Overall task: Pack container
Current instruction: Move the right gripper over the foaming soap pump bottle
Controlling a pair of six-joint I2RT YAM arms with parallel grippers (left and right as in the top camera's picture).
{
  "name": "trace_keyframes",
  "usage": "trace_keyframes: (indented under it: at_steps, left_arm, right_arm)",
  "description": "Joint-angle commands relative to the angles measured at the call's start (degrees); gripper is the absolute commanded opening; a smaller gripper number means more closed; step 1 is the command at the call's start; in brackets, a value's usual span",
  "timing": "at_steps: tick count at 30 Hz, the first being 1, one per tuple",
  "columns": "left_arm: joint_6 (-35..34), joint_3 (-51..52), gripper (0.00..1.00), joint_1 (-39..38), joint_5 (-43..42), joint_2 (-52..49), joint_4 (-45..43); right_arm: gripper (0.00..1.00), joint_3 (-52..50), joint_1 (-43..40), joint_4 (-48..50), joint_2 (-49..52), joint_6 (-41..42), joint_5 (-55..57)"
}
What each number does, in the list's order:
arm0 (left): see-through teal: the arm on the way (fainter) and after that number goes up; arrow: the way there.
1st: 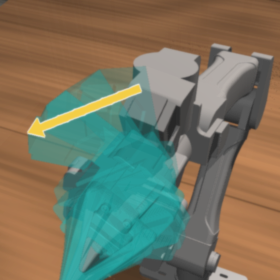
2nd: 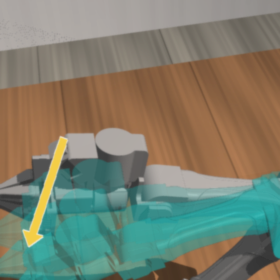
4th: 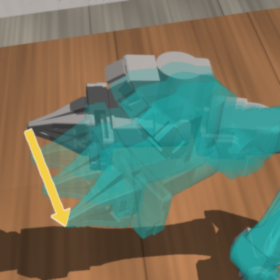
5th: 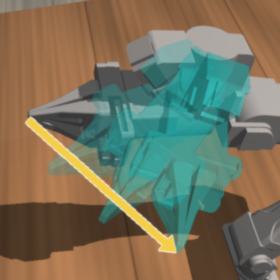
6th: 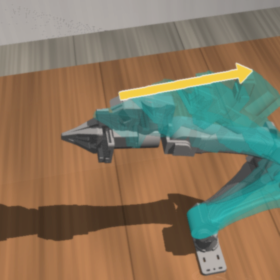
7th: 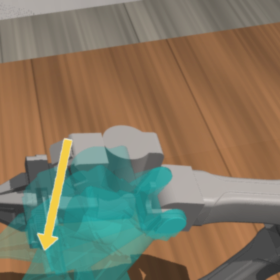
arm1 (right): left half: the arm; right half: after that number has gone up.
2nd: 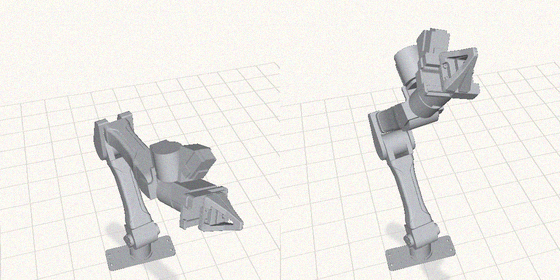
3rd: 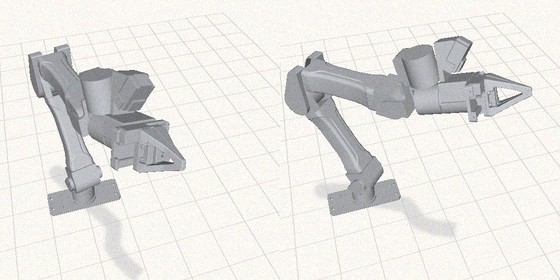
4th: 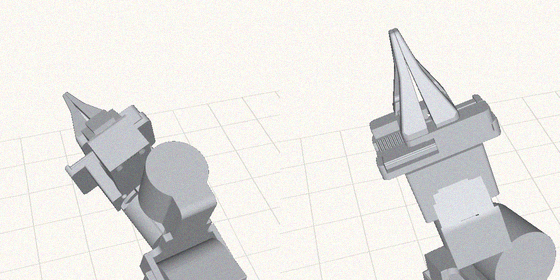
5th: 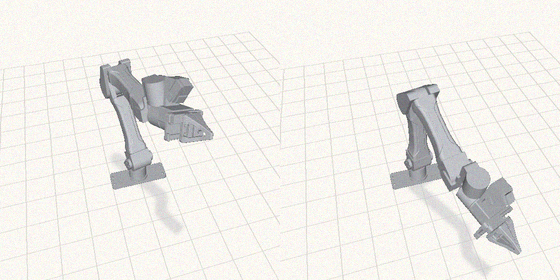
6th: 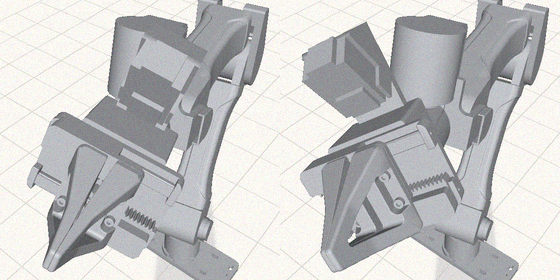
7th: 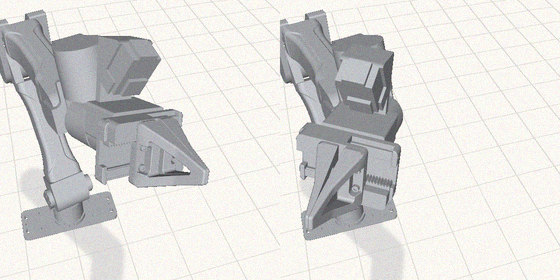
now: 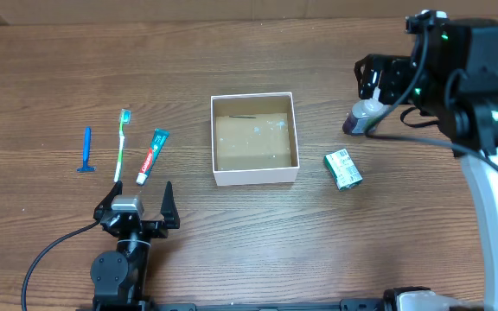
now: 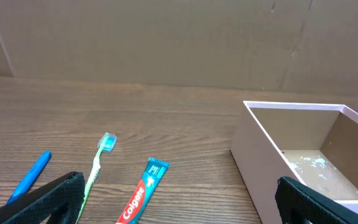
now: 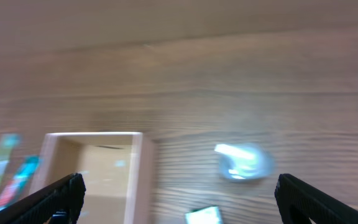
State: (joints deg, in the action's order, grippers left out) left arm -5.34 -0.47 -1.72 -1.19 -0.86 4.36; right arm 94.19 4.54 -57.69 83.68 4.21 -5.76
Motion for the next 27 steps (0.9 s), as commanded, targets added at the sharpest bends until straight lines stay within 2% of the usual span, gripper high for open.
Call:
trace_keyframes:
  at_steps: [1,13,23,27]
  left_arm:
    - [1.29,0.2,1.0,0.57,0.57,0.57,0.09]
    - [1.29,0.2,1.0,0.57,0.57,0.55,0.07]
    - [1.29,0.2,1.0,0.57,0.57,0.57,0.09]
    - [1.29,0.2,1.0,0.57,0.57,0.57,0.07]
  right_arm:
    - [1.0,1.6,0.22,0.31,4.31,-1.49,10.95]
    - [1.0,1.44,-0.48,0.37,18.18,-1.46,11.52]
    - [1.0,0.81,-4.26,0.55,19.17,-1.51,3.45]
    - [1.0,0.24,-4.28,0.96,19.21,-1.73,3.43]
